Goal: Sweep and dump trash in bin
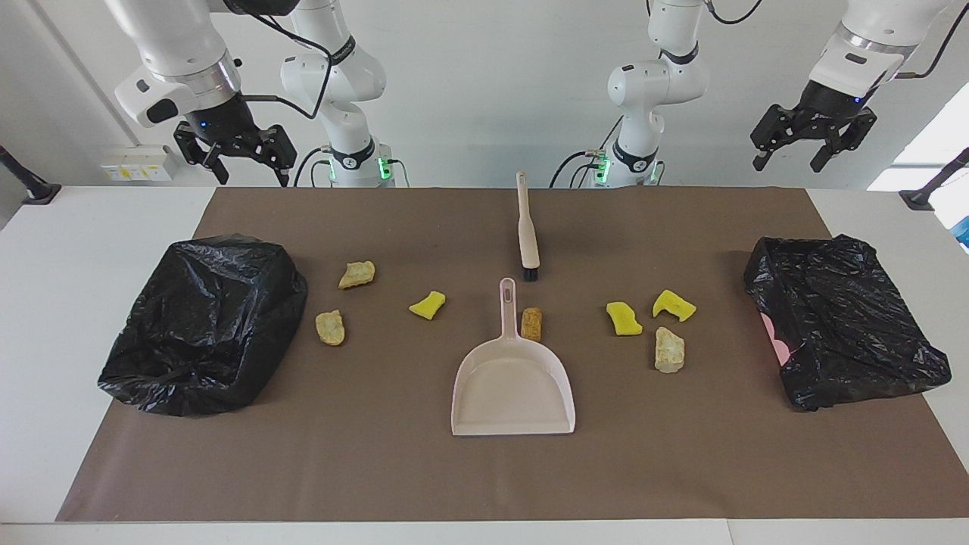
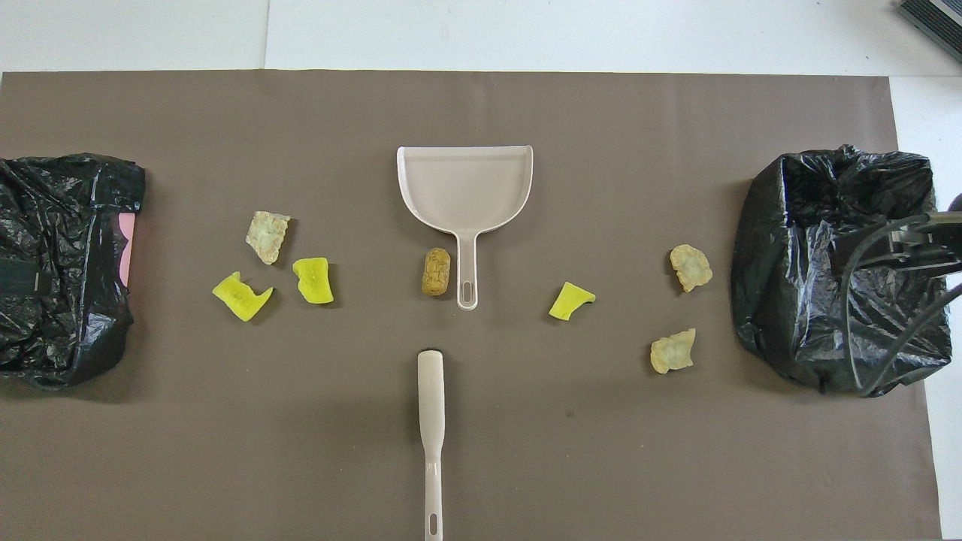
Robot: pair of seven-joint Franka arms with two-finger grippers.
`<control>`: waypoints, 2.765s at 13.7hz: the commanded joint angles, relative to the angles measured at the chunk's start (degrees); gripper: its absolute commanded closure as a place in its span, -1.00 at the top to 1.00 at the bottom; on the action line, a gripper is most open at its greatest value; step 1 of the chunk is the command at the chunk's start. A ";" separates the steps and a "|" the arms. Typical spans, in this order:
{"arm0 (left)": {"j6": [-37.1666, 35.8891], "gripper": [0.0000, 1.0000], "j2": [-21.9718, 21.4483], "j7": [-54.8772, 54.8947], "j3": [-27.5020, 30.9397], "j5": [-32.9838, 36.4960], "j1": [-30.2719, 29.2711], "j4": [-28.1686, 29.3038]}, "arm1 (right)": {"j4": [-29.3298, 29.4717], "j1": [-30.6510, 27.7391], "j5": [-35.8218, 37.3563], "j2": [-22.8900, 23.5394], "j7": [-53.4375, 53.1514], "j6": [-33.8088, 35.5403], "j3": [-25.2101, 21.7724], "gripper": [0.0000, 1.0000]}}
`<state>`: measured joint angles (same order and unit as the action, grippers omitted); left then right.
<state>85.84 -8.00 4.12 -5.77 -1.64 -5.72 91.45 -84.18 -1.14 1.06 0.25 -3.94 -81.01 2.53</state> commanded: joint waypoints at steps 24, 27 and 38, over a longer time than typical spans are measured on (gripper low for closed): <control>13.45 1.00 -9.49 -33.71 -1.09 -5.74 35.40 30.08 | -0.73 8.42 -2.47 9.58 0.16 -10.73 1.61 1.00; 21.08 1.00 -8.70 -42.76 -1.18 -5.83 45.50 38.33 | -0.90 12.73 -3.17 13.36 -0.62 -16.27 1.61 1.00; 38.96 1.00 -1.31 -50.28 -1.09 -5.92 52.04 50.84 | -0.38 27.33 1.12 25.14 -20.12 -29.12 1.52 1.00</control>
<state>124.59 -7.22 -48.86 -6.70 -7.14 47.85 139.86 -85.57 25.42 -0.09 23.39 -20.66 -109.26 4.14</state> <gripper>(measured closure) 0.000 0.000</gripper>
